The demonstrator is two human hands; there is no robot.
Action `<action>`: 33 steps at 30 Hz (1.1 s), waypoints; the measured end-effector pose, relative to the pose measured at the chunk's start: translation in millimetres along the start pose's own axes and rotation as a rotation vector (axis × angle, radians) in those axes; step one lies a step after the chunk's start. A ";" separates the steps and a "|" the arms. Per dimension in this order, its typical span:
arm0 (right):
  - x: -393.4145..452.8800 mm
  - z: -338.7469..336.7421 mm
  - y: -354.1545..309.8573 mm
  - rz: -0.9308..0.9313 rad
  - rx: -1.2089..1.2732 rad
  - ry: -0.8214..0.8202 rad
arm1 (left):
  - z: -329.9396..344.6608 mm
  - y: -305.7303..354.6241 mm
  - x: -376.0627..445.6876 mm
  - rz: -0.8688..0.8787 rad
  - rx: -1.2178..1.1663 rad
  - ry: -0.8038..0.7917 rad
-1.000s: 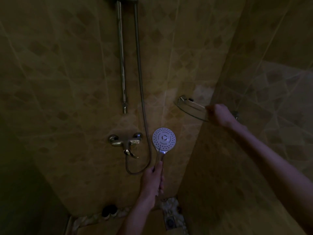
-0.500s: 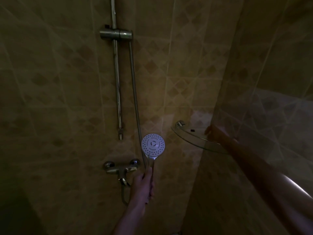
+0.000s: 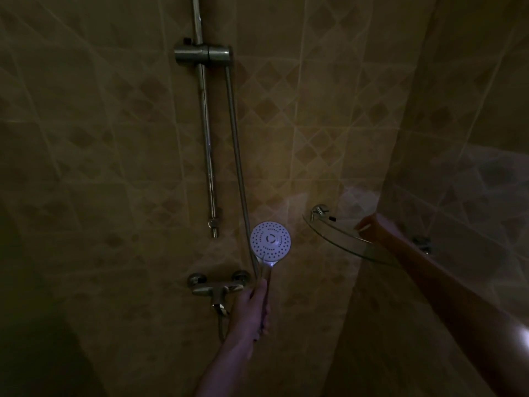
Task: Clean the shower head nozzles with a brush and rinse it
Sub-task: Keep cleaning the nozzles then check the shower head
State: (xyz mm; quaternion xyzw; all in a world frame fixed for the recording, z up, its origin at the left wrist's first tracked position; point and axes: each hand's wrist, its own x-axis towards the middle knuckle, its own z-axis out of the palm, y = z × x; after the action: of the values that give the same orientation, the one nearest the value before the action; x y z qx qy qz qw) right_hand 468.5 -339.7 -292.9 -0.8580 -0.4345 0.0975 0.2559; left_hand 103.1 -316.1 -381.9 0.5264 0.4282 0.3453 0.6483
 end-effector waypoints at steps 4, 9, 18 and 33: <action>-1.5 0.8 2.0 -0.017 0.043 0.094 | -3.0 9.6 5.0 0.029 -0.040 -0.044; -2.1 11.4 -22.9 -0.111 0.137 0.272 | -11.3 37.4 14.9 0.122 -0.058 -0.067; 17.8 -6.0 -164.7 -0.401 0.426 0.261 | -47.5 123.6 35.3 0.245 -0.143 -0.008; 54.1 -83.3 -387.3 -0.678 0.573 0.185 | -149.0 285.0 70.7 0.557 -0.175 0.041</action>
State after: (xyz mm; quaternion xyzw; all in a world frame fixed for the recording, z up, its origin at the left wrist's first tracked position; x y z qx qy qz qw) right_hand 264.1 -135.9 -16.2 -0.5669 -0.6218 0.0473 0.5383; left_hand -5.0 -135.8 -128.4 0.5588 0.2487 0.5562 0.5626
